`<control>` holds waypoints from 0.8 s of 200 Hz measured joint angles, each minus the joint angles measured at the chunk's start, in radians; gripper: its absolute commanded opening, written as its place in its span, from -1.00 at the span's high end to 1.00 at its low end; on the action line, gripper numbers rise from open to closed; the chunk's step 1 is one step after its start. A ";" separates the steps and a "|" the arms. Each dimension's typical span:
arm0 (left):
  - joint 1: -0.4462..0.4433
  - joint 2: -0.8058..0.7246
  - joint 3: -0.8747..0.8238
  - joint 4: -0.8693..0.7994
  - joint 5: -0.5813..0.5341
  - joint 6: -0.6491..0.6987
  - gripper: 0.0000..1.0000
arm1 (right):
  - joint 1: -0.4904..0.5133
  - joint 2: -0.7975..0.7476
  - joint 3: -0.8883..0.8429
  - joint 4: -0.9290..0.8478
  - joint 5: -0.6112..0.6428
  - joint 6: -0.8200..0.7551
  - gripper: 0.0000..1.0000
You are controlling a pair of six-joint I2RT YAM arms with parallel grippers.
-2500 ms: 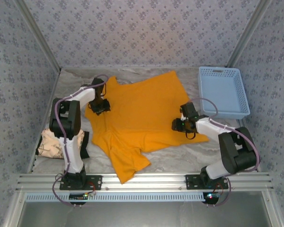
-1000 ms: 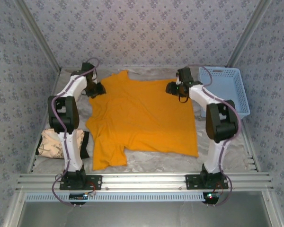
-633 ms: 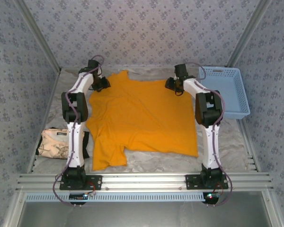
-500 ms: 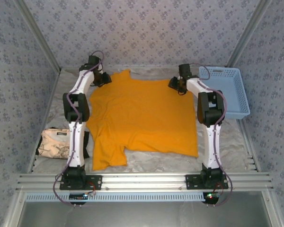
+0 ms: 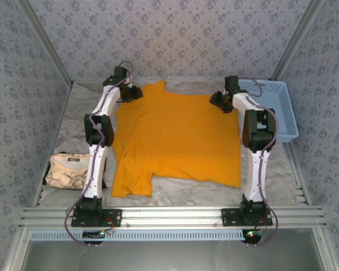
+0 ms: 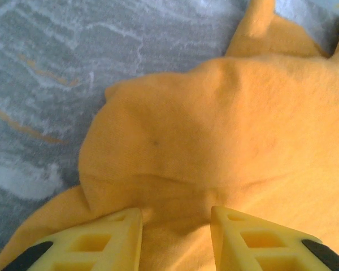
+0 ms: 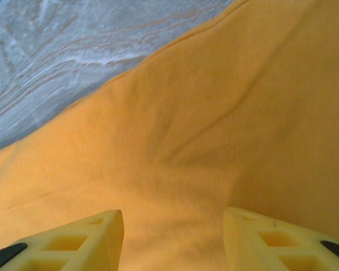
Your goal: Fold the inside-out t-shirt
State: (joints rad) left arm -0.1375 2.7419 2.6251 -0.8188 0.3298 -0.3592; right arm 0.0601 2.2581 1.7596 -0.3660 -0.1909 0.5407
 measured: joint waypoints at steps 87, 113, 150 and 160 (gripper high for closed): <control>-0.099 -0.928 -0.780 0.052 -0.156 0.186 0.07 | 0.084 -0.769 -0.412 -0.012 0.024 -0.277 -0.18; -0.213 -1.307 -1.183 0.166 -0.180 0.274 -0.50 | 0.179 -0.935 -0.462 -0.052 0.041 -0.474 -0.22; -0.409 -1.742 -1.637 0.171 -0.143 0.556 -0.64 | 0.347 -1.171 -0.656 -0.180 0.005 -0.918 -0.33; -0.455 -1.827 -1.707 0.128 -0.096 0.656 -0.63 | 0.354 -1.238 -0.739 -0.246 -0.022 -1.031 -0.33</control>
State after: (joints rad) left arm -0.5922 0.9146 0.9184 -0.6907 0.2340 0.2966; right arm 0.4145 1.0199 1.0203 -0.6121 -0.2131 -0.4904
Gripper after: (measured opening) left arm 0.815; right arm 0.661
